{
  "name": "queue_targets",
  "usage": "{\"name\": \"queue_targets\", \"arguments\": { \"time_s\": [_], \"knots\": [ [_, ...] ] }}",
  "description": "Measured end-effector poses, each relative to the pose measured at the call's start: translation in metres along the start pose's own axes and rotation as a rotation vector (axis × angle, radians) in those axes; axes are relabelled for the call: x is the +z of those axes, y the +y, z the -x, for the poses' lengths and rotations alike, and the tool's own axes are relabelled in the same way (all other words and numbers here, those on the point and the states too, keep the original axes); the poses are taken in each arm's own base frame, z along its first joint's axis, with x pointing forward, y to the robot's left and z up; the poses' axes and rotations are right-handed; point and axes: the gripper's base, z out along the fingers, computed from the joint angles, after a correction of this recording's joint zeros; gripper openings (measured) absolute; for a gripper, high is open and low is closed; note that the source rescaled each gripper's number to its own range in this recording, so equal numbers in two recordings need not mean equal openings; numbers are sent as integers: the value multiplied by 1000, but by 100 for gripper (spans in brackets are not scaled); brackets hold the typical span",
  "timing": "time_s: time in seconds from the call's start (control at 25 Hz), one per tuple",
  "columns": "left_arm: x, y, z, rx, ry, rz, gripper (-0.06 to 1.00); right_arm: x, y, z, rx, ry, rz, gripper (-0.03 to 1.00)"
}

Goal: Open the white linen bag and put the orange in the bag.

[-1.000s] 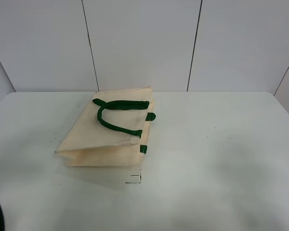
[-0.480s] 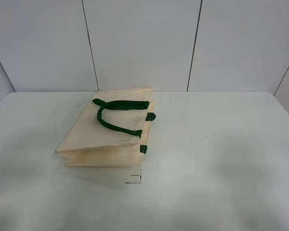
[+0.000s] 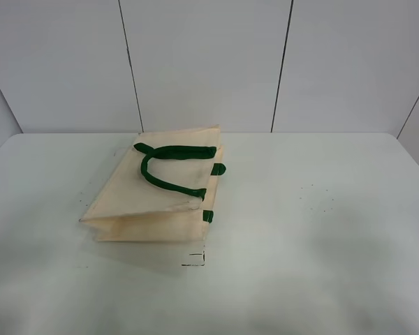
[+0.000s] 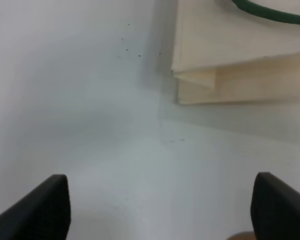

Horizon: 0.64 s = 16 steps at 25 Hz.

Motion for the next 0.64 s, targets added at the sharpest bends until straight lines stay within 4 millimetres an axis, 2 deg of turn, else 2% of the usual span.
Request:
{"name": "queue_targets", "arguments": {
  "time_s": [0.64],
  "knots": [
    [0,0,0,3,0,-10,93,0,0,0,0,0,0,100]
  ]
}}
